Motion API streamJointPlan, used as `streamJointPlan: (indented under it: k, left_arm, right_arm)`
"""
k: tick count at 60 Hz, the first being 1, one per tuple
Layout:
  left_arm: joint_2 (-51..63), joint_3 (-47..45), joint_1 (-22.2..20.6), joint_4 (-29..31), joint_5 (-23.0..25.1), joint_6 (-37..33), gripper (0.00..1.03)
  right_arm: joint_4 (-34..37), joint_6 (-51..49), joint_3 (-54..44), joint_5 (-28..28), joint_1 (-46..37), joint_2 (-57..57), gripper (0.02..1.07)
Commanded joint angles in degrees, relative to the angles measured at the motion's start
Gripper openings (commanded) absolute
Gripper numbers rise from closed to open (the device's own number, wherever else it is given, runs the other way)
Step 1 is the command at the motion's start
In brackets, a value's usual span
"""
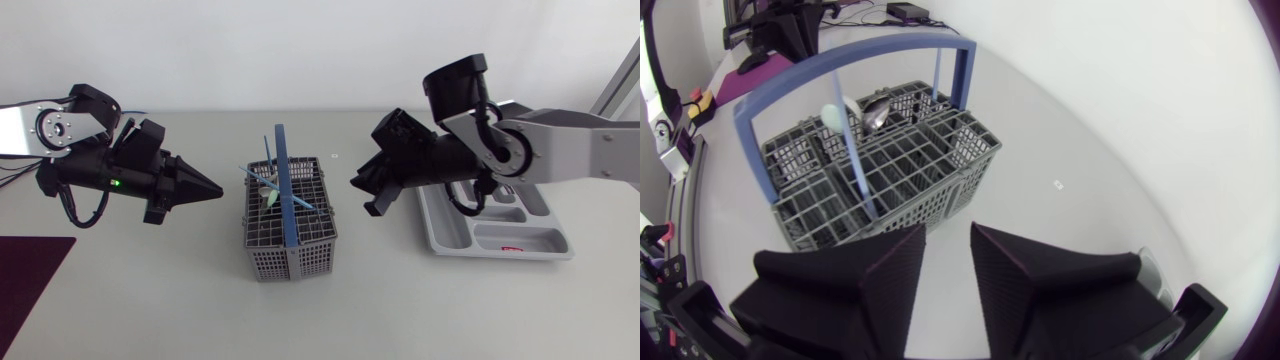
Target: Unload the cutlery basket into the drawer organizer.
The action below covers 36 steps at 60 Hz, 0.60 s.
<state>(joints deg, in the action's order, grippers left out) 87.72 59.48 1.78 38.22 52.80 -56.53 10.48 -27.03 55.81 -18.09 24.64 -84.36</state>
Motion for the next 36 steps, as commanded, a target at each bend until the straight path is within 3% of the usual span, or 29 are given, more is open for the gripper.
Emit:
streamJointPlan:
  k: [1, 8, 10, 15, 22, 36]
  left_arm:
    - [0.3, 3.3, 0.4, 2.7, 2.9, 0.5, 0.34]
    - [2.7, 7.7, 0.4, 6.2, 5.6, 0.5, 0.35]
    - [4.1, 9.9, 0.2, 7.7, 6.9, 0.5, 0.41]
    - [5.7, 12.1, -0.1, 9.8, 8.6, 0.6, 0.46]
    - [6.5, 13.2, -1.2, 10.5, 9.3, 2.1, 0.59]
    - [6.1, 14.3, -3.2, 11.5, 9.8, 4.5, 0.66]
  right_arm:
    - [1.7, -0.1, -4.2, -1.3, 0.0, 3.1, 0.81]
    - [3.1, -0.1, -6.6, -2.2, 0.0, 6.0, 0.88]
    - [3.5, -0.1, -7.6, -2.6, 0.0, 6.8, 0.89]
    - [3.6, -0.1, -9.0, -3.0, 0.0, 7.3, 0.89]
    - [3.5, -0.2, -10.3, -3.2, 0.0, 7.8, 0.89]
    - [3.8, -0.5, -11.3, -3.4, 0.0, 8.9, 0.89]
